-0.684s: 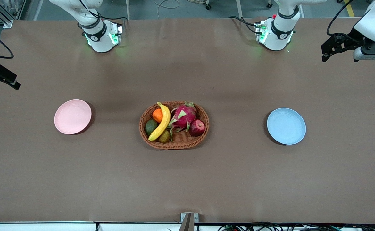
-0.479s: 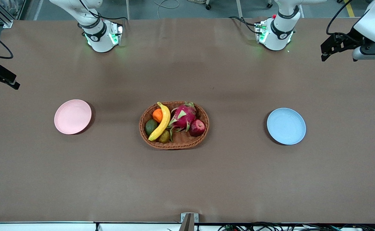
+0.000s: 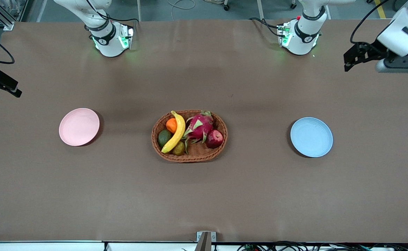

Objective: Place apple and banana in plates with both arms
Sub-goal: 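Move the right gripper toward the banana while the left gripper reaches the apple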

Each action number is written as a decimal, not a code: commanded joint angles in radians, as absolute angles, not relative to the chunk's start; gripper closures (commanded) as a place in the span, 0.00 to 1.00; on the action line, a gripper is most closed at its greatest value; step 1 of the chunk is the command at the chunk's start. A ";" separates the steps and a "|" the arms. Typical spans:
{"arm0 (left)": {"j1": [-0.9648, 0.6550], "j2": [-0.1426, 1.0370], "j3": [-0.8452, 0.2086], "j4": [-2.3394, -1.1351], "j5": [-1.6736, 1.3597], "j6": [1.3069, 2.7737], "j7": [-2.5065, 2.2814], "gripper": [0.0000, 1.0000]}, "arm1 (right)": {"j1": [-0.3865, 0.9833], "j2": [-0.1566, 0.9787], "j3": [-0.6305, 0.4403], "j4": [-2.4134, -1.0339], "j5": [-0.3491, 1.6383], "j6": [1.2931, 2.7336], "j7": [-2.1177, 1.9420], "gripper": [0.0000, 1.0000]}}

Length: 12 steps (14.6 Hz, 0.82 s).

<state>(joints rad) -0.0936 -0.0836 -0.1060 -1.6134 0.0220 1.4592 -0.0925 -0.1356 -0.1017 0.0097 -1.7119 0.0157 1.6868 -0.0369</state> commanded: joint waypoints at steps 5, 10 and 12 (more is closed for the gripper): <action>-0.175 0.184 -0.261 -1.502 0.025 1.598 -0.516 0.00 | -0.049 0.012 0.026 -1.700 -0.005 1.712 -0.022 0.00; -0.302 0.333 -0.261 -1.500 0.025 1.753 -0.845 0.00 | 0.176 0.178 0.026 -1.700 0.008 1.836 0.222 0.00; -0.343 0.391 -0.261 -1.499 0.020 1.819 -0.967 0.00 | 0.259 0.270 0.028 -1.697 0.014 1.894 0.430 0.00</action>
